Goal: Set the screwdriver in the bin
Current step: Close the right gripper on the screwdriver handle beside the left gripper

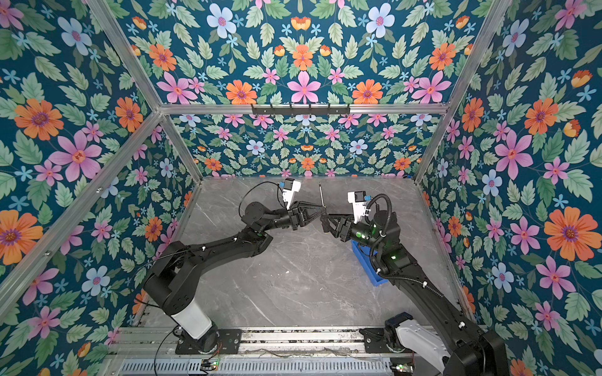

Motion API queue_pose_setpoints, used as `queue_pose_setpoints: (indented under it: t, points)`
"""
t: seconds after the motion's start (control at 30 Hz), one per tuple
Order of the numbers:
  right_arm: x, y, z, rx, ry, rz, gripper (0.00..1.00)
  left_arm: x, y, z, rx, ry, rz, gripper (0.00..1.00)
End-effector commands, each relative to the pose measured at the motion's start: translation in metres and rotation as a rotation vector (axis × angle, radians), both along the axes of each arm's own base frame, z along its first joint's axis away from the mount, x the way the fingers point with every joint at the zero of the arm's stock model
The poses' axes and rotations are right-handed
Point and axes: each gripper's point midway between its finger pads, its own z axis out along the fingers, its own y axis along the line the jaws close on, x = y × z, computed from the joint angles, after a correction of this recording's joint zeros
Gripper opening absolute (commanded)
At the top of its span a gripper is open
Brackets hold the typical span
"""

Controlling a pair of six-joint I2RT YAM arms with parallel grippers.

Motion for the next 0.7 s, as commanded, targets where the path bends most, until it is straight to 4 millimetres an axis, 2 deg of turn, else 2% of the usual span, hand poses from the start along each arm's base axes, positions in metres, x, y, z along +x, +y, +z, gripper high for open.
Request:
queue_pose_setpoints:
  t: [0.0,0.03,0.1,0.17,0.2,0.37,0.5,0.67]
  points:
    - [-0.0065,0.0056,0.0128,0.031,-0.029,0.054,0.47,-0.0073,0.0026,0.0123,-0.037,-0.052,-0.019,0.0]
    - [-0.0065,0.0059,0.0127,0.031,-0.029,0.056,0.39,-0.0078,0.0022,0.012,-0.036,-0.051,-0.02,0.0]
    - [-0.0064,0.0054,0.0124,0.027,-0.029,0.053,0.16,-0.0076,0.0024,0.0119,-0.036,-0.052,-0.018,0.0]
    - [-0.0068,0.0049,0.012,0.019,-0.03,0.051,0.02,-0.0066,0.0021,0.0108,-0.033,-0.051,-0.014,0.0]
    - [-0.0068,0.0044,0.0114,0.015,-0.03,0.048,0.0,-0.0064,0.0023,0.0108,-0.032,-0.054,-0.008,0.0]
    - [-0.0081,0.0025,0.0134,0.004,-0.045,0.039,0.0,-0.0037,0.0023,0.0074,0.009,-0.087,0.04,0.0]
    - [-0.008,0.0028,0.0142,-0.001,-0.051,0.04,0.0,-0.0041,0.0029,0.0079,0.016,-0.094,0.047,0.06]
    - [-0.007,0.0029,0.0145,-0.013,-0.059,0.038,0.0,-0.0025,0.0059,0.0125,0.003,-0.097,0.074,0.37]
